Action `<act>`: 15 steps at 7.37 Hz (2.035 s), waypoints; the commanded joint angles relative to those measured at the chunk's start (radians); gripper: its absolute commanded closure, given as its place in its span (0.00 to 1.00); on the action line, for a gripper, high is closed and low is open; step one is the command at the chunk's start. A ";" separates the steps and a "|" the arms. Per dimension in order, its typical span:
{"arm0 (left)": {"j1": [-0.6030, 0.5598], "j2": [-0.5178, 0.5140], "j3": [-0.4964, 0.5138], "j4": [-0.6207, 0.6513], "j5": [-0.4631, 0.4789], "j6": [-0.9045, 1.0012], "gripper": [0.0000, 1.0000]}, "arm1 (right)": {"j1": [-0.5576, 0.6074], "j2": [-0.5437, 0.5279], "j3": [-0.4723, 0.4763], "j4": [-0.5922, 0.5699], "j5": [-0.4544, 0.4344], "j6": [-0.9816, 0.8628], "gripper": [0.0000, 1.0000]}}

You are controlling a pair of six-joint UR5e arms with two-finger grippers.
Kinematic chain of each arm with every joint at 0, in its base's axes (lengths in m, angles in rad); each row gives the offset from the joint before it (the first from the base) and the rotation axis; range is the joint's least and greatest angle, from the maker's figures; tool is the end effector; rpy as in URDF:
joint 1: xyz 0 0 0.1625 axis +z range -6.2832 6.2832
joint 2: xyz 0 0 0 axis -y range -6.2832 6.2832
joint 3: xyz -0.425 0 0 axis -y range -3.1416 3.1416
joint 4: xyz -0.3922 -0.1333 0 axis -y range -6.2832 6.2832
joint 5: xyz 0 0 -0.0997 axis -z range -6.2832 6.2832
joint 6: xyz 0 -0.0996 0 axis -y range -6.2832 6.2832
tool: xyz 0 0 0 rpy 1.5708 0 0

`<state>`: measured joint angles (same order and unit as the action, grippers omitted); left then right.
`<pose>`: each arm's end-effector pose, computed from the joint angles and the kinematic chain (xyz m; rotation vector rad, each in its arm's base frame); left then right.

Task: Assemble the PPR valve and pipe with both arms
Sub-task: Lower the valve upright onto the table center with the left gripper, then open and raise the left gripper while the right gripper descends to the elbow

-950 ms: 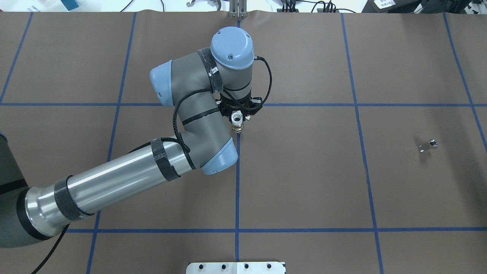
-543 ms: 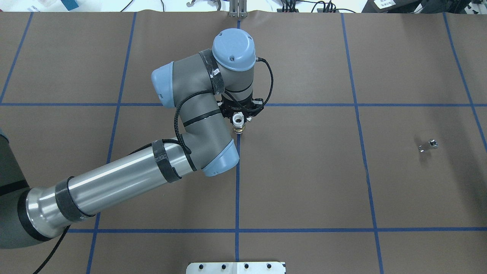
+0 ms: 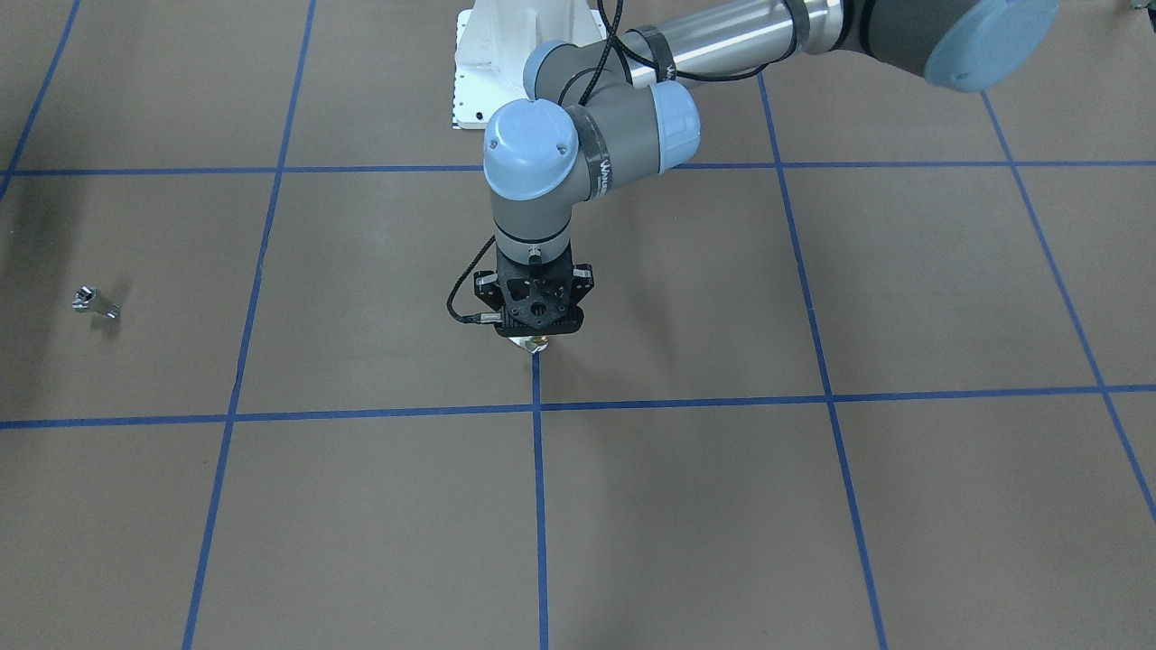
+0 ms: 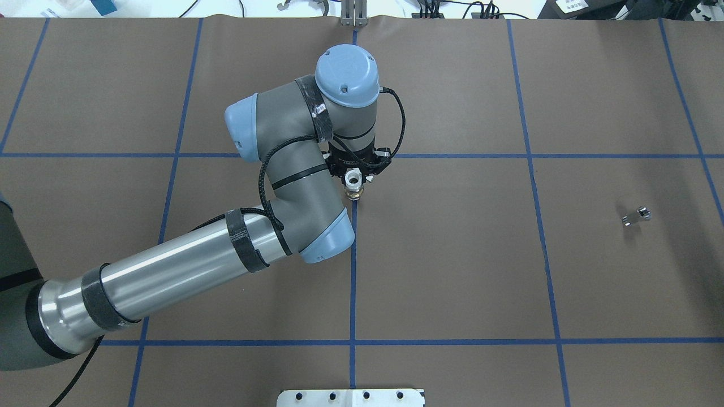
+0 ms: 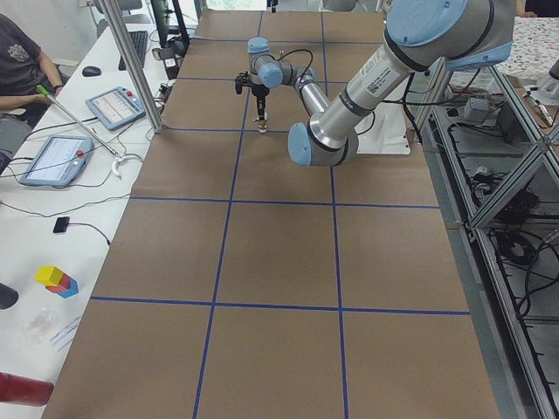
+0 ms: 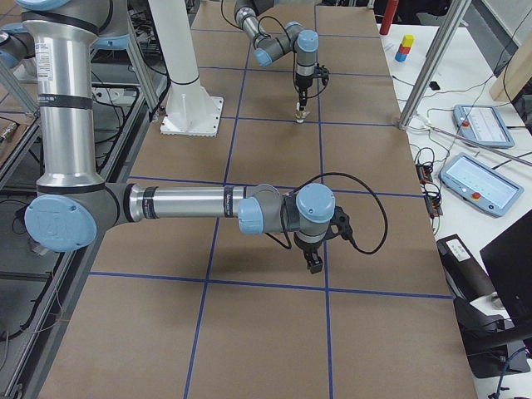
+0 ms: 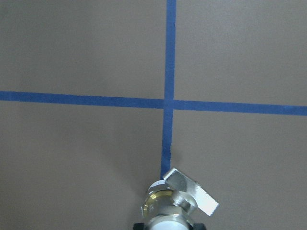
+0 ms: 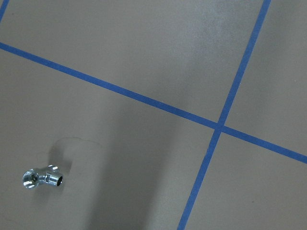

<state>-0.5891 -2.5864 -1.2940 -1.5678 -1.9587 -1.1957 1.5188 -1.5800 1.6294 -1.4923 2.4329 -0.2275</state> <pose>0.6011 -0.5167 0.1238 0.0088 0.8146 -0.0594 0.0319 -0.4973 0.6197 0.1957 -0.8508 -0.3167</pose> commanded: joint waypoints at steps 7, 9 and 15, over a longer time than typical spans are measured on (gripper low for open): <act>0.002 0.011 -0.060 0.014 -0.002 0.001 0.23 | -0.034 0.005 0.009 0.044 0.000 0.095 0.00; -0.046 0.194 -0.292 0.015 -0.022 0.011 0.23 | -0.154 -0.008 0.006 0.252 -0.006 0.431 0.00; -0.141 0.414 -0.459 0.006 -0.097 0.183 0.22 | -0.512 -0.064 0.076 0.547 -0.190 1.027 0.05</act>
<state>-0.7271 -2.1749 -1.7549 -1.5604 -2.0551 -1.0146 1.0291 -1.6192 1.6914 -0.9495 2.2544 0.7903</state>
